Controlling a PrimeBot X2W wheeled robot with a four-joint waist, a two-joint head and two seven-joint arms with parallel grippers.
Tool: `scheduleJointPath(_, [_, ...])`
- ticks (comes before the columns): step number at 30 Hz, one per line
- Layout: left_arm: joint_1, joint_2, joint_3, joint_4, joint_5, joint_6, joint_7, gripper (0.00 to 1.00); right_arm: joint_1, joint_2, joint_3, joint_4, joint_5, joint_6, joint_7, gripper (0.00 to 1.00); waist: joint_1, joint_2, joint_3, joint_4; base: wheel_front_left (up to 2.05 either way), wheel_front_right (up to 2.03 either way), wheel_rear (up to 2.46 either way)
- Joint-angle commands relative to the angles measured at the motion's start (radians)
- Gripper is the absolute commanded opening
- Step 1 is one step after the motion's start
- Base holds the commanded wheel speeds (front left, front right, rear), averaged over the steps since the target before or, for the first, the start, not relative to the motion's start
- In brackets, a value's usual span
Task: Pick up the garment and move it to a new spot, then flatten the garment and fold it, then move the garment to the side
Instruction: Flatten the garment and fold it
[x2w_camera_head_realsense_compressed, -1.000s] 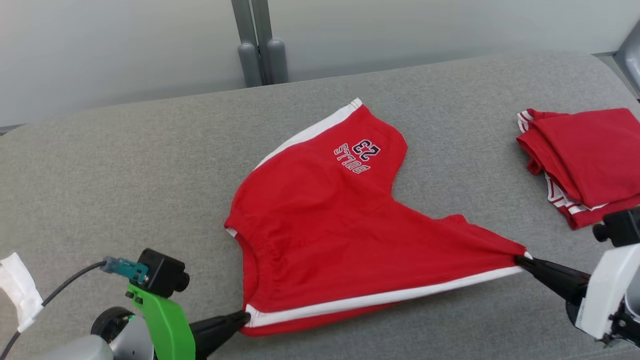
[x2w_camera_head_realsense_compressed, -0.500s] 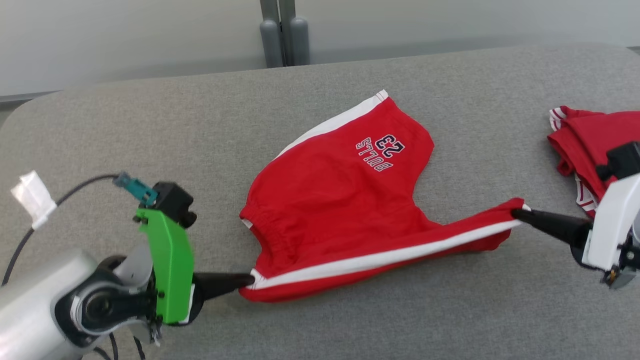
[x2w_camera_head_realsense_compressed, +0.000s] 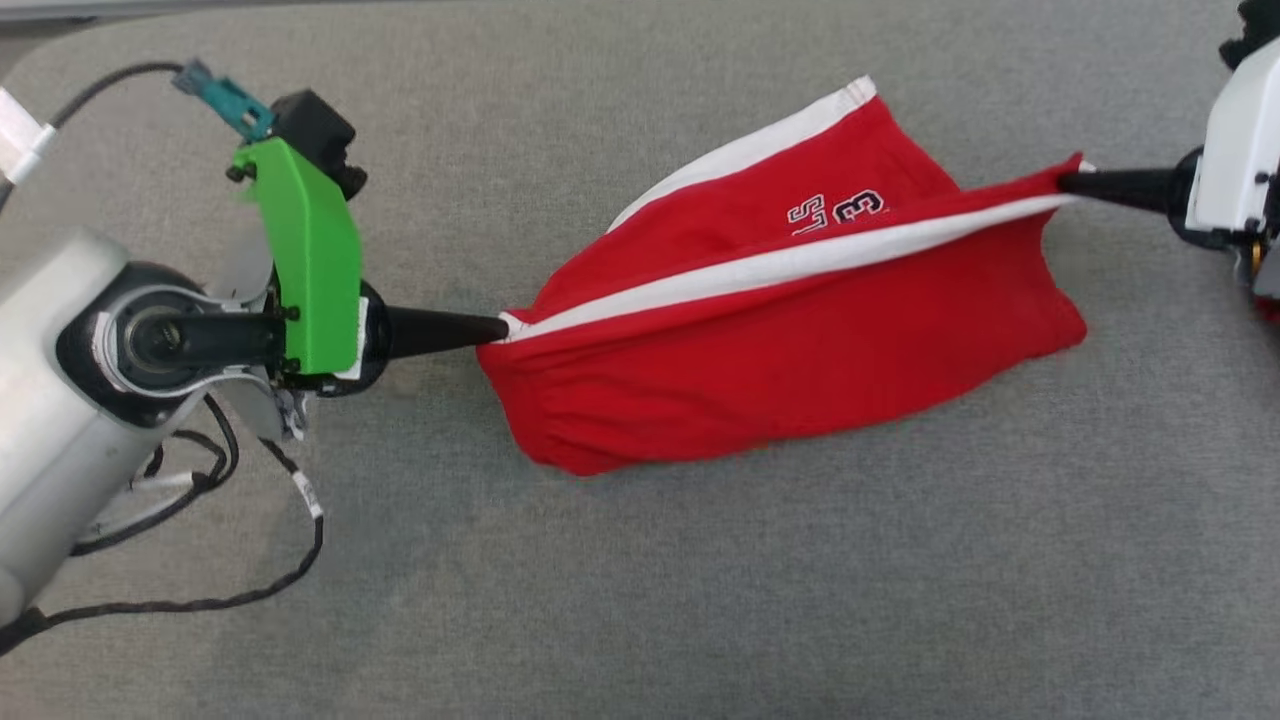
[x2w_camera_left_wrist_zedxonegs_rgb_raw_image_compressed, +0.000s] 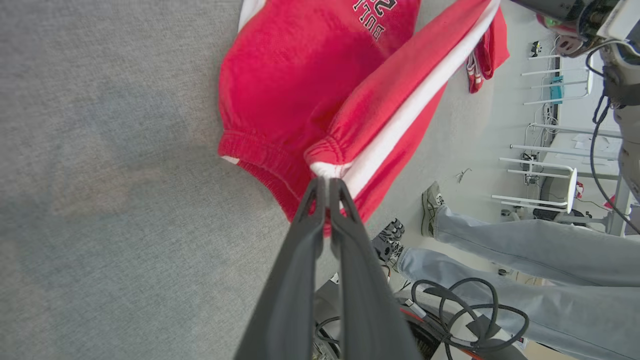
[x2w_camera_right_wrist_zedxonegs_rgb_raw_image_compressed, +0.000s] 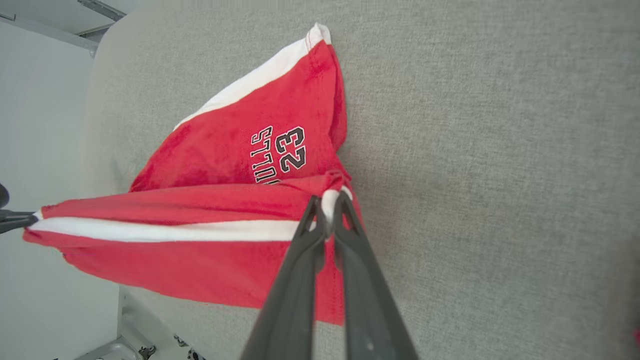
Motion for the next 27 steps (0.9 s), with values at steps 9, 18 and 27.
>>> scheduleJointPath(9, [-0.106,-0.059,0.025,0.08,0.011,0.01,0.023,0.0,-0.24,0.143,0.01,0.26,-0.086,0.0,0.064,0.0,0.0,0.0,0.196,0.117,0.0,0.0,0.0])
scheduleJointPath(18, [-0.147,-0.097,0.028,0.127,0.046,-0.018,0.011,0.0,-0.362,0.23,0.01,0.398,-0.151,0.0,0.04,0.46,0.0,0.0,0.243,0.138,0.0,0.0,0.0])
scheduleJointPath(27, [-0.136,-0.102,0.031,0.193,0.076,-0.047,-0.03,1.0,-0.333,0.269,-0.008,0.433,-0.158,0.0,-0.035,1.0,0.0,0.0,0.188,0.12,0.0,0.0,0.0])
